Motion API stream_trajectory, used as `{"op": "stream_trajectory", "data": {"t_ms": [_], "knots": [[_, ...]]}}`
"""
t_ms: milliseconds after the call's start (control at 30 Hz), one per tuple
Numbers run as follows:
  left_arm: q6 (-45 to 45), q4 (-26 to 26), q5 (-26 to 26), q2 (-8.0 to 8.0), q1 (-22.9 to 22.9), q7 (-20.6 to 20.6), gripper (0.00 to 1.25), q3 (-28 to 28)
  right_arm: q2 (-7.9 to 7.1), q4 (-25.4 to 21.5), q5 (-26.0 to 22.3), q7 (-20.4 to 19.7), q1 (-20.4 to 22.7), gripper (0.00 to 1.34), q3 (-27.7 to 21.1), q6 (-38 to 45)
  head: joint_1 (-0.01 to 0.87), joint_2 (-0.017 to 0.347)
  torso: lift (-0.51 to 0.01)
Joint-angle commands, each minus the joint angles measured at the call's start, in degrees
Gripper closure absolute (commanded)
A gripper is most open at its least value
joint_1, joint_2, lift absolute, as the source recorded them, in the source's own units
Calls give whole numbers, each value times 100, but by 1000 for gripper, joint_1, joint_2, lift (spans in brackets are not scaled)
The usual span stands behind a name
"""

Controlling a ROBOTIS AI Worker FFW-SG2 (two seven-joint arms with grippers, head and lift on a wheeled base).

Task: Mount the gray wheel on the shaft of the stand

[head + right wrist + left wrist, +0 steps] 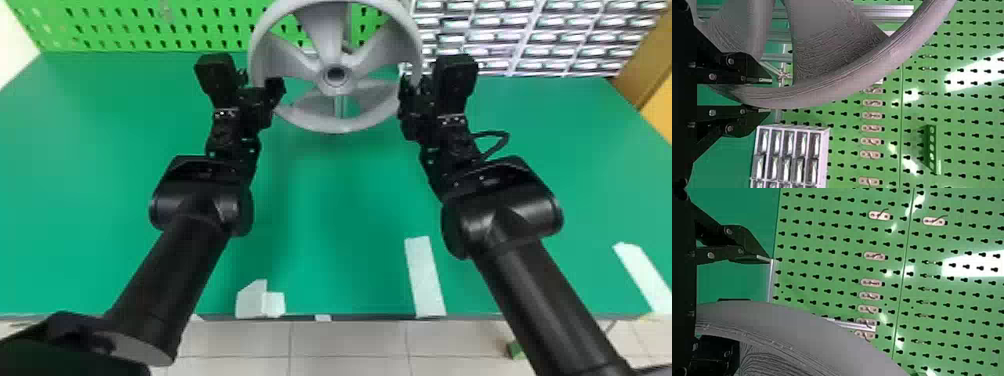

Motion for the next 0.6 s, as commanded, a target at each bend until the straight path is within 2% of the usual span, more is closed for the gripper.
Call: {"op": "stream_trajectory", "data": {"t_ms": [0, 567], "knots": [[1, 112, 16, 0, -42, 340, 772, -7, 16, 79, 17, -369, -66, 1171, 21, 0, 865, 52, -101], [1, 411, -37, -9, -245, 340, 748, -42, 43, 325, 70, -369, -145, 1171, -14, 9, 865, 52, -101]]}}
